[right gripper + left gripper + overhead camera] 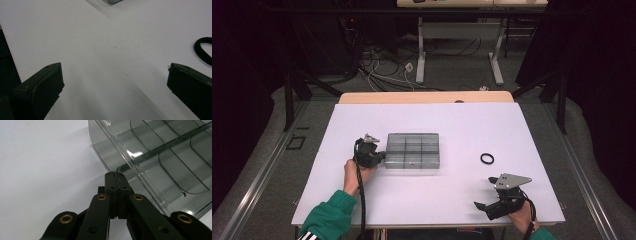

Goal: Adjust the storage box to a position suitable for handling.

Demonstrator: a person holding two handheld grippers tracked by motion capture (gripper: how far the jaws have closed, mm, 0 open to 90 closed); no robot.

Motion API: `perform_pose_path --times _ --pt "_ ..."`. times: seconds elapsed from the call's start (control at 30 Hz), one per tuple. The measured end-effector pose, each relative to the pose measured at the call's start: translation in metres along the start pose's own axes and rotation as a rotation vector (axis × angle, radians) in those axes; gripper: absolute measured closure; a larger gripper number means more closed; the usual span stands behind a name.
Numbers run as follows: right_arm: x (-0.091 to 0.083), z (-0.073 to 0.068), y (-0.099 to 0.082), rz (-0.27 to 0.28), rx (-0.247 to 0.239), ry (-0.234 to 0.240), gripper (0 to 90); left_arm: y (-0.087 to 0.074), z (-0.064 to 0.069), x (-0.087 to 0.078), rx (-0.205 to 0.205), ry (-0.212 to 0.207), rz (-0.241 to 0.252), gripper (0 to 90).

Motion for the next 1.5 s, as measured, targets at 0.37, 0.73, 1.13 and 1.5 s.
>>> perform_pose_path --times 0.37,0.73,1.13,1.5 --pt "0.001 0.000 0.000 0.006 0.002 -0.001 0.0 0.004 0.012 0.006 0.003 -0.006 0.030 90.0" --pt "0.002 0.000 0.000 0.014 0.004 0.000 0.0 0.008 0.030 0.016 0.031 -0.023 0.037 90.0" --pt "0.002 0.000 0.000 -0.004 0.003 0.005 0.0 0.012 0.040 0.021 0.051 -0.025 0.051 90.0" --pt "0.002 0.000 0.000 0.003 0.003 0.002 0.0 0.013 0.042 0.022 0.059 -0.018 0.066 90.0"
Point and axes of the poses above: each handheld gripper's, and its own axes: x roughly forward along the jaws, y roughly out of its top, z roughly to its right, the point moved 5 cm from there along x, roughly forward along the jaws, and after that the axes turned 3 degrees about -z, right-handed, at the moved point
